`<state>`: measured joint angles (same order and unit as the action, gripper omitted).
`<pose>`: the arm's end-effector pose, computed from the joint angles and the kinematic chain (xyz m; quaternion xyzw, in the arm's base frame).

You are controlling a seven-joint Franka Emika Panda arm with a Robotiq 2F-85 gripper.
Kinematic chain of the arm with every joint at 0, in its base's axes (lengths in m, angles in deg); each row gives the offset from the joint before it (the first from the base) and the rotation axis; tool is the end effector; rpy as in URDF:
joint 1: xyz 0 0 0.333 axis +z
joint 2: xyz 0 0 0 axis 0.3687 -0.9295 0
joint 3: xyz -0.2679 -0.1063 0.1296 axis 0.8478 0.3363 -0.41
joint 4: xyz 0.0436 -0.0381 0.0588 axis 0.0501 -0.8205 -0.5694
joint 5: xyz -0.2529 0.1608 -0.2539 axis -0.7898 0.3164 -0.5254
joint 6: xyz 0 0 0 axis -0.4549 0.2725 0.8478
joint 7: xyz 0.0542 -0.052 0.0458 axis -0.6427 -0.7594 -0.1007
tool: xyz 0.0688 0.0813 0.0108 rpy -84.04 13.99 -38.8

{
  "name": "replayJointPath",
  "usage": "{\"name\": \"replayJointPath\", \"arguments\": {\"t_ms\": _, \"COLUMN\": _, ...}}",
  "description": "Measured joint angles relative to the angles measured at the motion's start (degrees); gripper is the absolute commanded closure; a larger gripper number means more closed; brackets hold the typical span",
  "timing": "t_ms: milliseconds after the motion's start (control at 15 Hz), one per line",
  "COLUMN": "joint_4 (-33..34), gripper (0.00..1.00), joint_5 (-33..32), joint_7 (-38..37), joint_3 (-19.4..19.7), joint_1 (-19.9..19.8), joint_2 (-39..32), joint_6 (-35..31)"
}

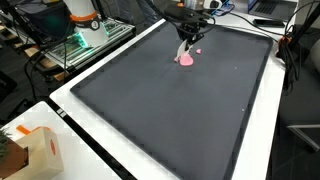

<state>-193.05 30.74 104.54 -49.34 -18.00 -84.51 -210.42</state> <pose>0.5459 0.1386 0.2450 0.7517 0.6580 -0.0345 0.0283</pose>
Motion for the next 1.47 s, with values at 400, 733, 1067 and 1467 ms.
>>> {"name": "replayJointPath", "arguments": {"t_ms": 400, "joint_4": 0.56, "gripper": 0.99, "joint_5": -1.17, "joint_7": -1.52, "joint_3": 0.01, "joint_1": 1.39, "joint_2": 4.07, "joint_6": 2.38}}
{"name": "replayJointPath", "arguments": {"t_ms": 733, "joint_4": 1.74, "gripper": 0.99, "joint_5": -1.19, "joint_7": -5.78, "joint_3": 0.0, "joint_1": 2.57, "joint_2": 8.03, "joint_6": 6.58}}
{"name": "replayJointPath", "arguments": {"t_ms": 1067, "joint_4": 4.98, "gripper": 0.99, "joint_5": -1.15, "joint_7": -18.05, "joint_3": -0.19, "joint_1": 4.94, "joint_2": 9.58, "joint_6": 12.81}}
{"name": "replayJointPath", "arguments": {"t_ms": 1467, "joint_4": 10.52, "gripper": 0.99, "joint_5": -1.07, "joint_7": -33.49, "joint_3": -1.19, "joint_1": 7.91, "joint_2": 8.23, "joint_6": 20.24}}
